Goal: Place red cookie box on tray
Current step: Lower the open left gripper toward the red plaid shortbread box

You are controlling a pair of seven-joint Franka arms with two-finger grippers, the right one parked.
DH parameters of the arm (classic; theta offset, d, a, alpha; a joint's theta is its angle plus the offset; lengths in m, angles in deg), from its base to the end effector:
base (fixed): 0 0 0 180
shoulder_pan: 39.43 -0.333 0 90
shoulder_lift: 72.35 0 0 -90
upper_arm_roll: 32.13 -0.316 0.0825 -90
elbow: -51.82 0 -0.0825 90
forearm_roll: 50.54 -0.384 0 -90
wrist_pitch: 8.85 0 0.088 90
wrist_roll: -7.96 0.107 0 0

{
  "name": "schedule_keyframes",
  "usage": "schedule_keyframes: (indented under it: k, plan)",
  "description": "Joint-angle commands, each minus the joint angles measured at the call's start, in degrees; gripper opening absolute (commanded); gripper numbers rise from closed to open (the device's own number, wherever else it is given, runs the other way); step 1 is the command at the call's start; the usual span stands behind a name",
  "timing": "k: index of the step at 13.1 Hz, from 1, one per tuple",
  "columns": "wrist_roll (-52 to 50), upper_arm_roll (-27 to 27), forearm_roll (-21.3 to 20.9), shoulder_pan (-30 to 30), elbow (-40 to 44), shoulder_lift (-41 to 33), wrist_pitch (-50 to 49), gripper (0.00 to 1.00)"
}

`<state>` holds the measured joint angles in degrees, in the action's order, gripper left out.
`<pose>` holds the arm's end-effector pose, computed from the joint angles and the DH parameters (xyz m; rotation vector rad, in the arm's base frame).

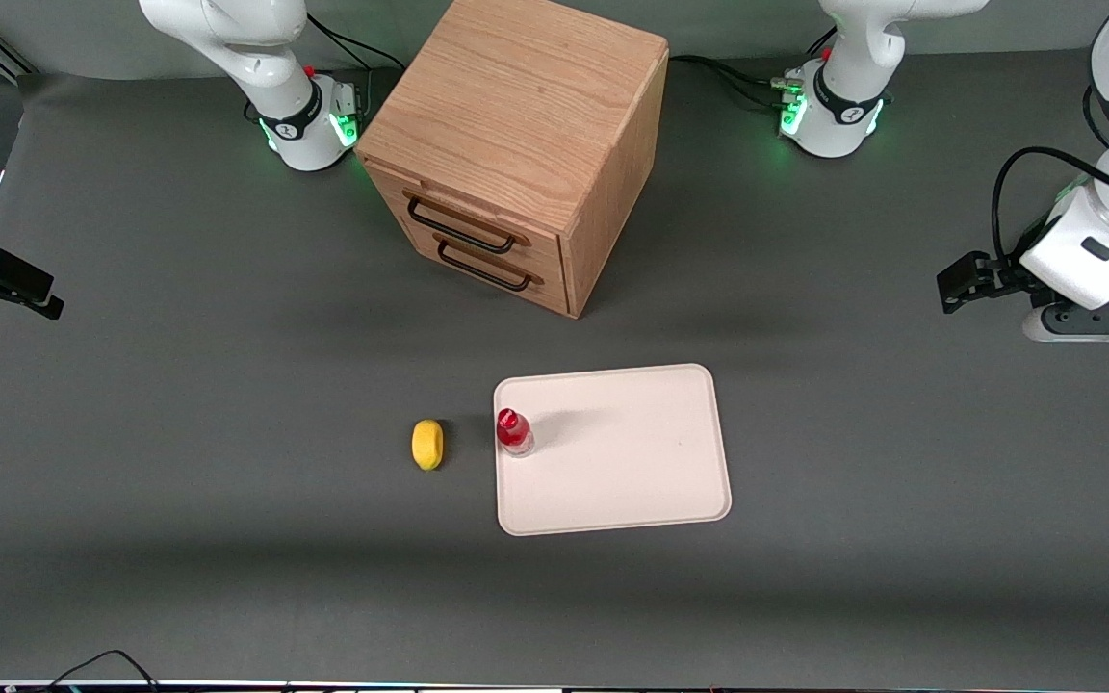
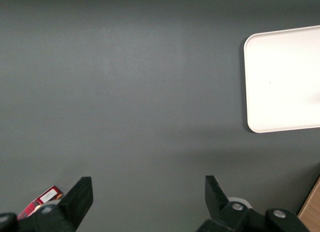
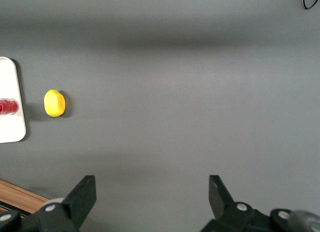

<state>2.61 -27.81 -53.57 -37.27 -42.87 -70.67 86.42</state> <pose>0.5655 -0.0584 0.5773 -3.0892 0.0387 0.0213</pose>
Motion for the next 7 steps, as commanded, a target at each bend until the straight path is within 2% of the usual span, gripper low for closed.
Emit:
schedule_keyframes:
  k: [1, 7]
  plan:
    - [-0.63, -0.63, -0.39, 0.74, 1.26, 0.51, -1.49, 1.0]
    - [0.25, -0.63, -0.48, 1.09, 1.26, 0.25, -1.57, 1.0]
